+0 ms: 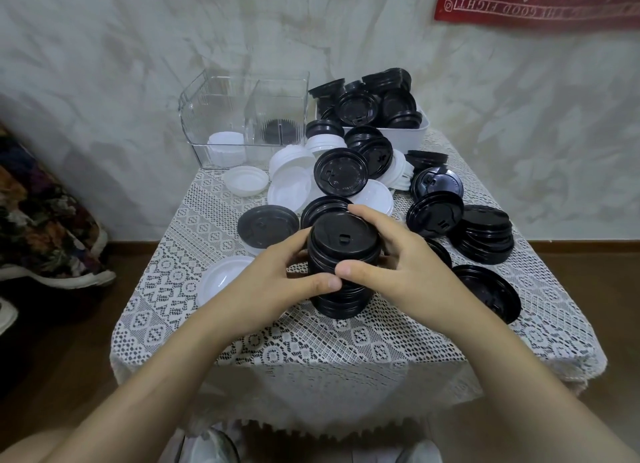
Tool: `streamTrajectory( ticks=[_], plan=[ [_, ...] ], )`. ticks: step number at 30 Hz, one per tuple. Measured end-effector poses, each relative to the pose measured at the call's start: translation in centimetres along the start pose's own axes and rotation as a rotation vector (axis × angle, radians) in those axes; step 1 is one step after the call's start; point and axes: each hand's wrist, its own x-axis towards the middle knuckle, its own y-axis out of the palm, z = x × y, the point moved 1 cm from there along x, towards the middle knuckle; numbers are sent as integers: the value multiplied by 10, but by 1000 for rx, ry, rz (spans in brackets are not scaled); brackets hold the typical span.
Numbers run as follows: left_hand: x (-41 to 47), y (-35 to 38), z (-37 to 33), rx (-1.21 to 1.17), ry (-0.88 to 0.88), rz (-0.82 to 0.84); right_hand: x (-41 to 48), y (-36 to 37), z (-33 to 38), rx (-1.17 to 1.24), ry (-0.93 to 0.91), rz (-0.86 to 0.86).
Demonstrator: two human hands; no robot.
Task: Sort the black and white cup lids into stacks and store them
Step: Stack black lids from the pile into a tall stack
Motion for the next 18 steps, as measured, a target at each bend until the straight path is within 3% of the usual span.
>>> streamTrajectory(
  ticks=[9, 18],
  plan=[
    [1, 3, 5, 3, -2, -45, 2, -4, -2, -19, 17, 7],
    [-3, 10, 8, 43, 6, -126, -2, 7, -7, -93, 19, -96]
  ],
)
